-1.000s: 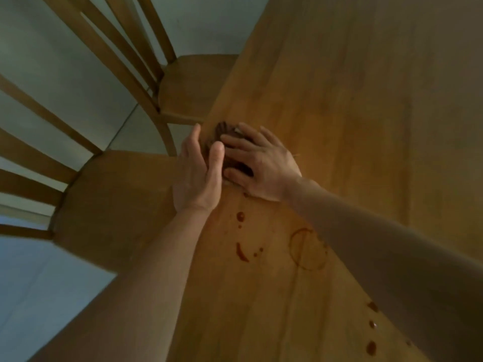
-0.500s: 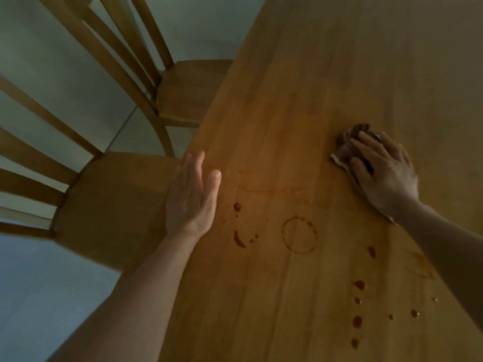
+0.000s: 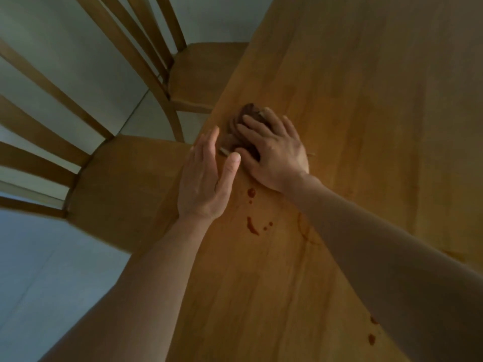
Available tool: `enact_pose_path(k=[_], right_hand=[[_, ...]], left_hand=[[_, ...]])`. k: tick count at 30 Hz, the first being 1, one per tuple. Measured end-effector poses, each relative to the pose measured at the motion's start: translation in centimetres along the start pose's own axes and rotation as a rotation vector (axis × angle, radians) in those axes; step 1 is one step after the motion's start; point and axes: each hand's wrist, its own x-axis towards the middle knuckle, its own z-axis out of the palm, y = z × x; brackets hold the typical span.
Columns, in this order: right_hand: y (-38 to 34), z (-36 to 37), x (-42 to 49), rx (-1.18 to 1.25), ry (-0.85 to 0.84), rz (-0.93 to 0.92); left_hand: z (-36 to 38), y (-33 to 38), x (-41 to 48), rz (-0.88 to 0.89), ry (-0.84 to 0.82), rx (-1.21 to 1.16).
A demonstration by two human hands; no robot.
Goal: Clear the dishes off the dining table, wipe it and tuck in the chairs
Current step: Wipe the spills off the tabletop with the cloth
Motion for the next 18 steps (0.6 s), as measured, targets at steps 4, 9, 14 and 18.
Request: enact_pose_path(k=[4,9,14,18], right_hand=[[-1.9,0.4,-1.4,0.011,-0.013,-0.169],[-1.7,0.2,-5.5,0.051,-0.045,-0.385],[0.7,0.1,-9.3,0.034,-0.072,-0.4],[1.4,0.4,-11.8,0.174,0.159,-0.216]], left_hand=[[-0.1,-0.2,0.2,0.0,0.024,-0.044],[-0.2,-0.4,0.1,0.001,0.025,-0.099],[0.0,-0.8,0.0,-0.014,0.008,-0.114],[-0.3,-0.5,-0.6,0.014,-0.004,-0.181]])
